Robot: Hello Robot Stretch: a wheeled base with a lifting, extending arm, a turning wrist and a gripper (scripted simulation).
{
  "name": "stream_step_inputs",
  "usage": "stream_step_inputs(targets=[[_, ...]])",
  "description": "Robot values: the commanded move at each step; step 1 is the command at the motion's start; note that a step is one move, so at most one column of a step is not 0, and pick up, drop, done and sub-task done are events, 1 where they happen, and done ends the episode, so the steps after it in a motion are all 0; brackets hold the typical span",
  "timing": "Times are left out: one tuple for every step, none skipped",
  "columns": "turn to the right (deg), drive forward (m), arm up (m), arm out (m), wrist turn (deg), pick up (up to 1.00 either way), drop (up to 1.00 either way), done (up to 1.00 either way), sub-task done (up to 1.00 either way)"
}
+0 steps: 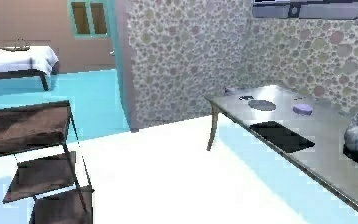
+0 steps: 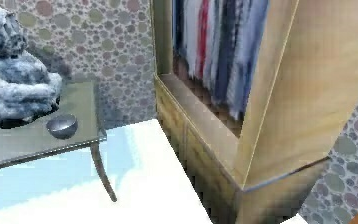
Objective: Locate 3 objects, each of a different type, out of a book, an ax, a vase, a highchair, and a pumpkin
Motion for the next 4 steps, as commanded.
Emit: stream_step_inputs(targets=[[0.0,0.8,0.0,0.0,0.0,0.0,0.0,0.0,0.0],[-21.0,0.0,0.0,0.0,0.0,0.0,0.0,0.0,0.0],[0.0,0.95,0.0,0.0,0.0,0.0,0.0,0.0,0.0],[-45.0,0.0,0.0,0.0,0.0,0.0,0.0,0.0,0.0]])
